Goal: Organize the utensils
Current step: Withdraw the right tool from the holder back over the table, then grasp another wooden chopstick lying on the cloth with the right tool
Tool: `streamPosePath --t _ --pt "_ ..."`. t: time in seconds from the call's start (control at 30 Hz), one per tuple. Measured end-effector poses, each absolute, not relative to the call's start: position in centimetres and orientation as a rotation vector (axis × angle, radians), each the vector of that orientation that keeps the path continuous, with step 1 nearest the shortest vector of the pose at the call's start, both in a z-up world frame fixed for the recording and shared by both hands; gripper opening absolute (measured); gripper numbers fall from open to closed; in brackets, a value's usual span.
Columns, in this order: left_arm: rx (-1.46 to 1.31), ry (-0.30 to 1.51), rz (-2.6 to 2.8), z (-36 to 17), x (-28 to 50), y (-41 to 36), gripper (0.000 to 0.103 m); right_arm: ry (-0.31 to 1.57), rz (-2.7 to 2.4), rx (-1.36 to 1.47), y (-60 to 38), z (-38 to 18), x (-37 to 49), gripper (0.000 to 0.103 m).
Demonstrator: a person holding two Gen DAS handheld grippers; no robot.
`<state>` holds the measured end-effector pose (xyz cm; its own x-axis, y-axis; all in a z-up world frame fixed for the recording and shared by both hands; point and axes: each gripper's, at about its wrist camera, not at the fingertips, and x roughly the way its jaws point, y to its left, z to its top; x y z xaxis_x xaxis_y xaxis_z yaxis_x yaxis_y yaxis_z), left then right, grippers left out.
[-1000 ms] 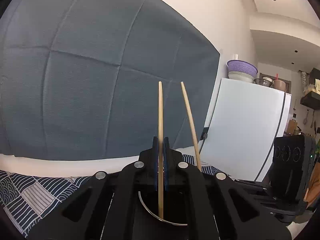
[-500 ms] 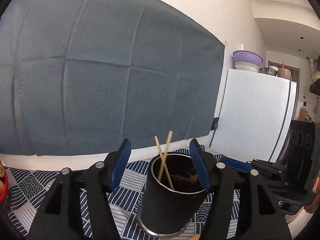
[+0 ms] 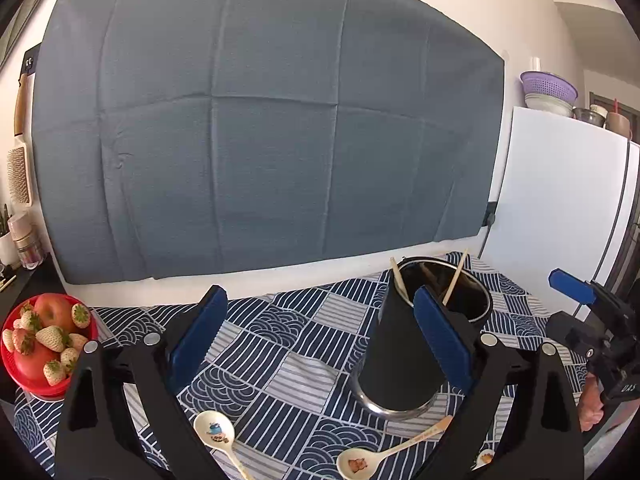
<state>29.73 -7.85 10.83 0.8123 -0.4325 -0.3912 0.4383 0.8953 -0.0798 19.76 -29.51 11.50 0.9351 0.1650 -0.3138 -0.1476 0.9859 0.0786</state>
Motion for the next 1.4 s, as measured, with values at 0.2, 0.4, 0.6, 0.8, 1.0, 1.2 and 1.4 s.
streamPosePath --t 0.2,0.4,0.6,0.8,1.0,1.2,1.4 --pt "0.029 0.484 -0.413 9.7 28.9 -6.0 0.096 0.35 0.185 0.041 -28.5 11.2 19.4 0.088" --pt "0.017 0.561 -0.34 8.0 27.9 -3.5 0.097 0.392 0.239 0.014 -26.7 10.5 19.2 0.089" --pt "0.015 0.639 -0.26 6.1 26.6 -1.0 0.097 0.441 0.279 -0.03 -24.4 9.5 18.6 0.091" --pt "0.003 0.734 -0.209 3.8 25.4 1.7 0.097 0.52 0.347 -0.03 -22.5 8.0 18.3 0.091" --pt "-0.006 0.836 -0.159 1.3 24.6 4.1 0.097 0.594 0.439 -0.105 -20.0 6.3 17.4 0.091" --pt "0.008 0.917 -0.136 -0.8 23.4 5.4 0.097 0.703 0.618 -0.161 -17.0 4.2 16.7 0.091" --pt "0.018 0.975 -0.134 -2.5 22.2 5.6 0.097 0.773 0.68 -0.224 -14.8 2.2 16.2 0.091"
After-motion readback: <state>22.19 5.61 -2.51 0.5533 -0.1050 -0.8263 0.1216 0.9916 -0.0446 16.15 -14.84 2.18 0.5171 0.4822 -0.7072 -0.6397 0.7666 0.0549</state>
